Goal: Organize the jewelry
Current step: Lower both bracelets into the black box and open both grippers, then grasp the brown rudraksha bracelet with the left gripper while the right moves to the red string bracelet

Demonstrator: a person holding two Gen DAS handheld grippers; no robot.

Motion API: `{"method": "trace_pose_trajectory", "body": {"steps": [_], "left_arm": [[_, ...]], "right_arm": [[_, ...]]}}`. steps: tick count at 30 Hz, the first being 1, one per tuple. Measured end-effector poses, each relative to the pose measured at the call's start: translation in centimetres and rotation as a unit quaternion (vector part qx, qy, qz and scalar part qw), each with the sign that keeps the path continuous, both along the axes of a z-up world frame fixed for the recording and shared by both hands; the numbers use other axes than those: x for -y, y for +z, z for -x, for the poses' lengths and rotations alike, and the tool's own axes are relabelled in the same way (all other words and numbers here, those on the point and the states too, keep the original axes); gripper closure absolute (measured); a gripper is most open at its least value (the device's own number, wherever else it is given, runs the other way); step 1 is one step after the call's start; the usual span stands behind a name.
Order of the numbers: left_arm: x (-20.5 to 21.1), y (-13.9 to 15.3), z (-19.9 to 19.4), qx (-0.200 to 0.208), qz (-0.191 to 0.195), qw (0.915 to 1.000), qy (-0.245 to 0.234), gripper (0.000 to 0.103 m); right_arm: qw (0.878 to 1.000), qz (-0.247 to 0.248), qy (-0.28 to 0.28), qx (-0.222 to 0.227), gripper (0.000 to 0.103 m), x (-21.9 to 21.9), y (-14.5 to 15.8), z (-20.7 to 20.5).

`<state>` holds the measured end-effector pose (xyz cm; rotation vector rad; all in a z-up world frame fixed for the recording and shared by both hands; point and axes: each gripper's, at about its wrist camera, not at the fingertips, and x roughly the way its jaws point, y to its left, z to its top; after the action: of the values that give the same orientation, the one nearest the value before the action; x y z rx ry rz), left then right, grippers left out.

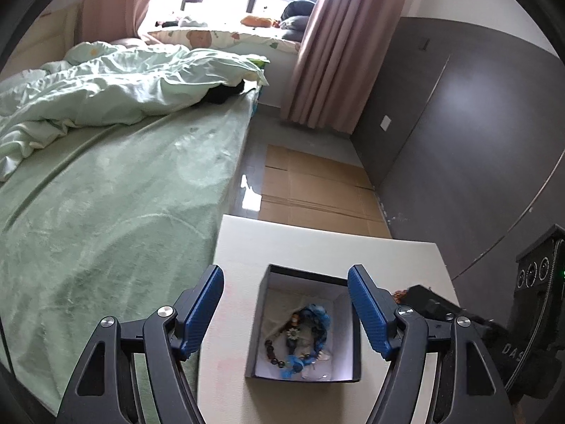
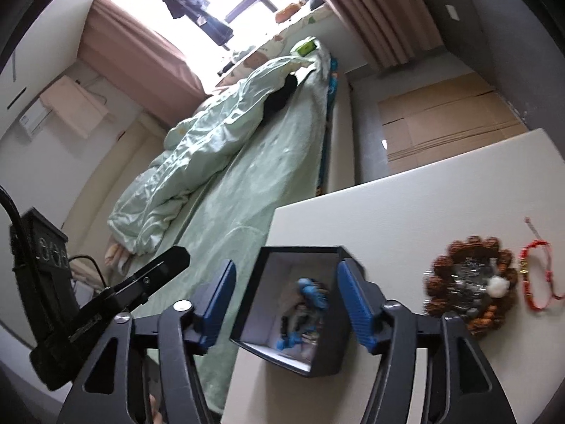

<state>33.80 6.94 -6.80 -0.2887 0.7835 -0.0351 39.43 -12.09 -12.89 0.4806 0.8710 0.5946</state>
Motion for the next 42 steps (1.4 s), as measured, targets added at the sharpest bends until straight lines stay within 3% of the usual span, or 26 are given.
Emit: {"method": "trace_pose_trajectory", "body": {"steps": [15,31,38,42], "left_arm": [[4.4,0.2,0.0,0.006,-0.012,0.9990,-0.042,0.026],[11.0,-0.9,-1.7,-0.008,-0.011,0.9935,-0.113,0.027],[14.0,-2.7,-2.9,-0.038,-0.014,0.9888,-0.143,0.044],[15.6,-4.9,-4.1,-0.069,-0.011,0.9846,-0.160,0.055]], "right_arm": [[0.998,-0.004,-0.059,-0.006,0.038,7.6,0.5,1.5],[0.991,-0.019,-0.129,-0.037,0.038,15.4,-1.3,1.8],[0.988,0.002,-0.142,-0.057,0.039,16.8,-2.6,1.2],[0.987,0.019,-0.142,-0.076,0.046,16.8,-3.7,0.6]]}}
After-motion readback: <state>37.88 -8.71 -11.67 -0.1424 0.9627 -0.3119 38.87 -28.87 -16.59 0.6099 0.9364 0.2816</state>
